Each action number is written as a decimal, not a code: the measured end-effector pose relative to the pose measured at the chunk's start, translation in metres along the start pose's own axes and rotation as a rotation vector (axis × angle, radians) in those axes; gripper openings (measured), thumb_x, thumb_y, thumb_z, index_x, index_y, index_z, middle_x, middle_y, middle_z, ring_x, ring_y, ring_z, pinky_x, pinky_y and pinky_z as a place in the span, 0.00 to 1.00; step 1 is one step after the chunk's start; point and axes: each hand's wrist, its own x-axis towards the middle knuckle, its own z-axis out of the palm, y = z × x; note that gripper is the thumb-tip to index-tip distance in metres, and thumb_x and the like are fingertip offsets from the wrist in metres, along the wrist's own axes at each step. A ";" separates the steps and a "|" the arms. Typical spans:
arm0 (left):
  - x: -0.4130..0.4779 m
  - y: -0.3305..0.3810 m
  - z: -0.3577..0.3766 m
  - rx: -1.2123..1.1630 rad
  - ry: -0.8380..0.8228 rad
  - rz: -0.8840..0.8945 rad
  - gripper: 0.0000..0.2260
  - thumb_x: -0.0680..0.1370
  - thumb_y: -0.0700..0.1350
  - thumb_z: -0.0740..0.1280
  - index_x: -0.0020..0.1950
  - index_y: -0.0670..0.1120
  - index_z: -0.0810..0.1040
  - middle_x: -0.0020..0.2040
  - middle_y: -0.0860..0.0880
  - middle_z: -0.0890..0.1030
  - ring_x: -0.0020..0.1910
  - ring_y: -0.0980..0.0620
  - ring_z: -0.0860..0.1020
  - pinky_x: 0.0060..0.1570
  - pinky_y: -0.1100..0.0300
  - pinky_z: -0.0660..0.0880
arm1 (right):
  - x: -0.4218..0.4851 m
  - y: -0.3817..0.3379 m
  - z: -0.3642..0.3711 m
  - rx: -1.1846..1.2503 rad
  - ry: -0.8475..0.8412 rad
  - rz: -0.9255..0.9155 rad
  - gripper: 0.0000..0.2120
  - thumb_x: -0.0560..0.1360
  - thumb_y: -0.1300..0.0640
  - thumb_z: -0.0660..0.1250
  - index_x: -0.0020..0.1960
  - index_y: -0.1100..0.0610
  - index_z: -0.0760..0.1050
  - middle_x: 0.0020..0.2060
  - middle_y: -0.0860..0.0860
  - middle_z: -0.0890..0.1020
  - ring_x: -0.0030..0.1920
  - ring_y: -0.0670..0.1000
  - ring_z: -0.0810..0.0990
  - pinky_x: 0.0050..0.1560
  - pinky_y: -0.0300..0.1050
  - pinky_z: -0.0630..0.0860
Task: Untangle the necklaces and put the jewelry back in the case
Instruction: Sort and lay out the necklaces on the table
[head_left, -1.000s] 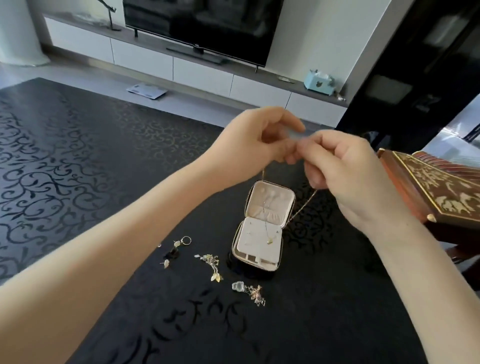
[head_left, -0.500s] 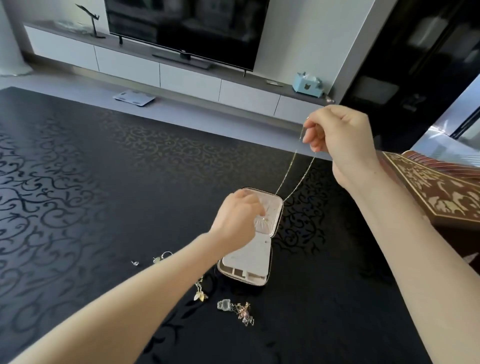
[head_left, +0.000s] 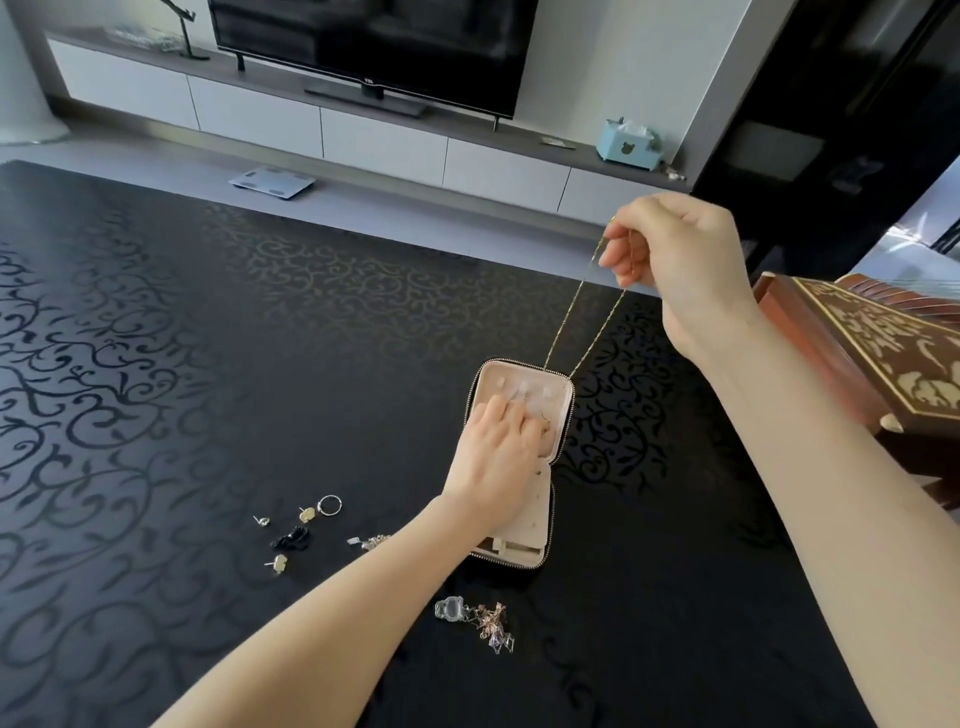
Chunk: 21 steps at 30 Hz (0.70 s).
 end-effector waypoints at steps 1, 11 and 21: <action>-0.001 -0.001 0.002 0.011 0.016 -0.003 0.07 0.66 0.42 0.63 0.39 0.48 0.80 0.35 0.53 0.76 0.36 0.50 0.75 0.37 0.61 0.72 | 0.000 0.002 0.000 -0.002 -0.002 0.004 0.10 0.70 0.64 0.62 0.30 0.59 0.75 0.23 0.50 0.78 0.26 0.47 0.72 0.29 0.38 0.70; -0.004 0.000 0.010 -0.124 0.203 -0.097 0.15 0.67 0.39 0.48 0.33 0.47 0.73 0.35 0.51 0.73 0.40 0.53 0.61 0.42 0.60 0.58 | -0.010 0.022 -0.003 -0.034 -0.074 0.049 0.10 0.70 0.64 0.62 0.31 0.60 0.76 0.27 0.55 0.80 0.29 0.50 0.75 0.33 0.42 0.74; -0.002 -0.005 0.021 -0.285 0.299 -0.127 0.09 0.65 0.33 0.65 0.30 0.46 0.77 0.34 0.52 0.75 0.40 0.54 0.64 0.46 0.63 0.57 | -0.020 0.043 0.003 -0.144 -0.130 0.083 0.09 0.71 0.64 0.62 0.35 0.65 0.77 0.32 0.57 0.82 0.34 0.51 0.78 0.41 0.47 0.79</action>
